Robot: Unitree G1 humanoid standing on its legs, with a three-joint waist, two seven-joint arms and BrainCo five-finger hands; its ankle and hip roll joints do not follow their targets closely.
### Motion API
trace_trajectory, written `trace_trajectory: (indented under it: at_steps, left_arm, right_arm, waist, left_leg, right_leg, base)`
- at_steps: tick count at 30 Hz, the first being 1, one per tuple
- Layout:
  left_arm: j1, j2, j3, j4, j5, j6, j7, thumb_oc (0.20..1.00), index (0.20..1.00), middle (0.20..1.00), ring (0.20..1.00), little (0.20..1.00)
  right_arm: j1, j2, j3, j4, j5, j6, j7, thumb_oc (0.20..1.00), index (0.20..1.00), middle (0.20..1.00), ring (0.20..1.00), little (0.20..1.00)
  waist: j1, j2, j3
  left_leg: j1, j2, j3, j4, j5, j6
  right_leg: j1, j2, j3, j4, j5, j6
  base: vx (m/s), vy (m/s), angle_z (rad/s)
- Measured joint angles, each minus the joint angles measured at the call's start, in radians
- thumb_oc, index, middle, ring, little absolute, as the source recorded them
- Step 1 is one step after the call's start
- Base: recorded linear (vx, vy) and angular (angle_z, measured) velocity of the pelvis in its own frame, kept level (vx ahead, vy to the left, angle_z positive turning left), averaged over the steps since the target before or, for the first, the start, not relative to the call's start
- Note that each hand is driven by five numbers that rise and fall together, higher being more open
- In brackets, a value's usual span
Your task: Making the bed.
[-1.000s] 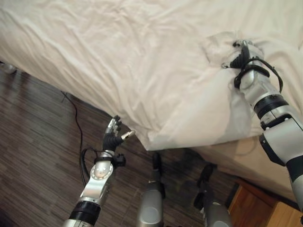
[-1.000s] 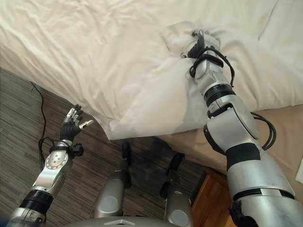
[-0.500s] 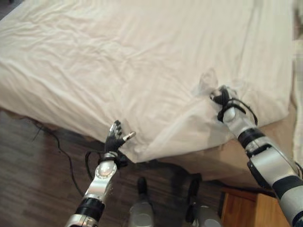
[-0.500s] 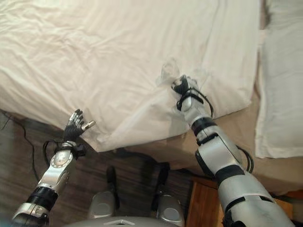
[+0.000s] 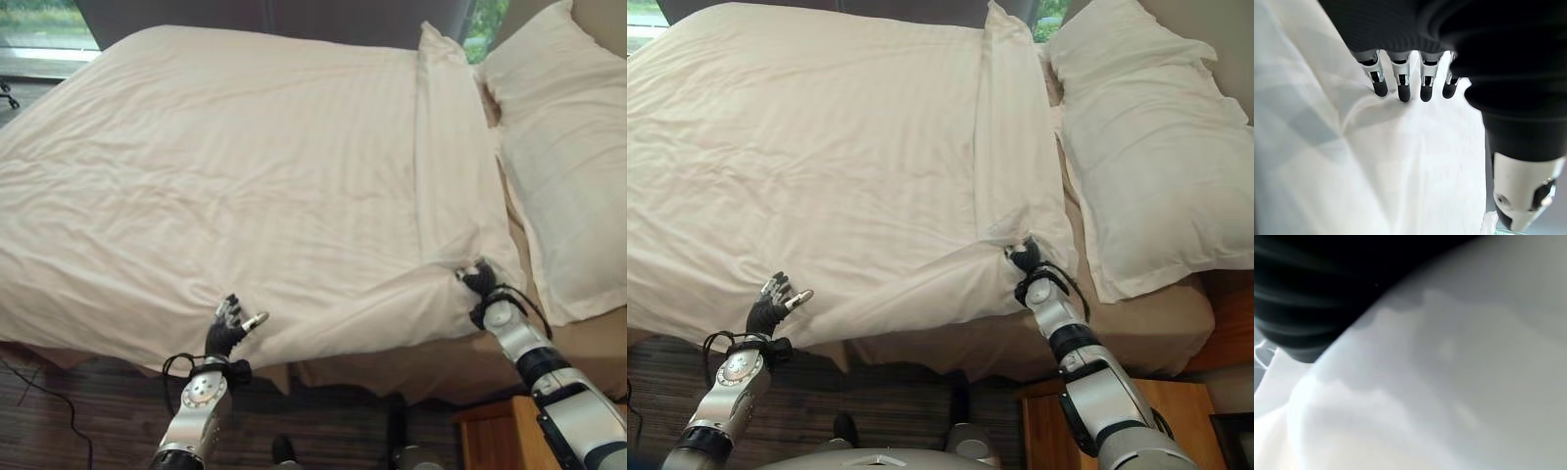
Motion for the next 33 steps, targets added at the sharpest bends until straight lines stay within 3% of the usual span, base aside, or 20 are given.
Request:
trace_trajectory:
  at_steps: [2,3,8,9,10,18,27,33]
  left_arm:
    - [0.008,-0.013,-0.001,0.000,0.000,0.012,-0.008,1.000,1.000,1.000,1.000,1.000]
    - [0.009,-0.019,0.000,-0.003,0.000,0.014,-0.009,1.000,1.000,1.000,1.000,1.000]
    - [0.020,-0.039,0.018,-0.011,0.000,0.018,-0.006,1.000,1.000,1.000,1.000,1.000]
    - [0.019,-0.048,0.025,-0.008,0.000,0.018,-0.004,1.000,1.000,1.000,1.000,1.000]
    - [0.020,-0.051,0.026,-0.008,0.000,0.018,-0.003,1.000,1.000,1.000,1.000,1.000]
    - [0.021,-0.080,0.049,0.021,0.002,0.021,0.027,1.000,1.000,1.000,1.000,1.000]
    - [0.026,-0.070,0.048,0.022,0.002,0.029,0.051,1.000,1.000,1.000,1.000,1.000]
    - [0.043,-0.064,0.053,0.022,0.001,0.031,0.049,1.000,1.000,1.000,1.000,1.000]
  right_arm:
    - [0.043,-0.020,-0.063,-0.010,0.030,0.000,-0.002,0.200,0.200,0.200,0.200,0.200]
    - [0.079,-0.032,-0.063,-0.006,0.040,0.004,-0.002,0.200,0.200,0.200,0.200,0.200]
    - [0.218,-0.012,-0.162,-0.084,0.065,-0.018,-0.006,0.200,0.200,0.200,0.200,0.200]
    - [0.283,0.000,-0.181,-0.097,0.074,-0.020,-0.012,0.862,0.862,0.862,0.862,0.862]
    - [0.314,0.000,-0.181,-0.089,0.076,-0.020,-0.013,1.000,1.000,1.000,1.000,1.000]
    - [0.438,0.072,-0.258,0.005,0.097,0.004,-0.086,1.000,1.000,1.000,1.000,1.000]
    - [0.595,0.113,-0.348,0.483,0.178,0.095,-0.110,1.000,1.000,1.000,1.000,1.000]
    - [0.610,0.105,-0.344,0.449,0.214,0.115,-0.106,1.000,1.000,1.000,1.000,1.000]
  waist:
    - [-0.002,0.018,-0.003]
    - [-0.023,0.025,-0.005]
    - [-0.049,0.029,-0.004]
    - [-0.052,0.027,-0.004]
    - [-0.054,0.026,-0.003]
    - [-0.082,0.000,-0.003]
    - [-0.079,-0.031,-0.004]
    - [-0.075,-0.073,-0.030]
  left_leg:
    - [0.012,-0.006,0.023,-0.001,-0.010,0.007]
    - [0.017,-0.013,0.028,-0.001,-0.013,0.009]
    - [0.042,-0.028,0.067,-0.001,-0.028,0.010]
    - [0.048,-0.027,0.073,-0.001,-0.030,0.009]
    - [0.049,-0.029,0.073,-0.001,-0.033,0.010]
    - [0.072,-0.028,0.097,-0.001,-0.042,0.008]
    - [0.089,-0.017,0.091,-0.001,-0.050,0.007]
    - [0.088,-0.005,0.071,-0.001,-0.050,0.007]
  right_leg:
    - [-0.002,-0.011,0.020,-0.001,0.001,0.002]
    - [-0.001,-0.018,0.024,-0.001,0.003,0.007]
    - [-0.002,-0.022,0.065,0.000,0.008,0.023]
    - [-0.001,-0.022,0.071,0.000,0.007,0.024]
    - [0.000,-0.023,0.071,0.000,0.006,0.025]
    - [0.007,-0.016,0.094,0.000,0.003,0.029]
    - [0.028,-0.013,0.086,0.000,-0.005,0.027]
    - [0.031,-0.002,0.070,0.000,-0.009,0.024]
  base:
    - [-0.03,0.016,-0.26]
    - [-0.03,0.024,-0.22]
    - [-0.02,-0.017,-0.23]
    - [-0.01,-0.034,-0.13]
    - [0.00,-0.035,-0.09]
    - [-0.01,-0.023,-0.09]
    - [0.00,-0.002,0.01]
    - [0.00,0.001,0.01]
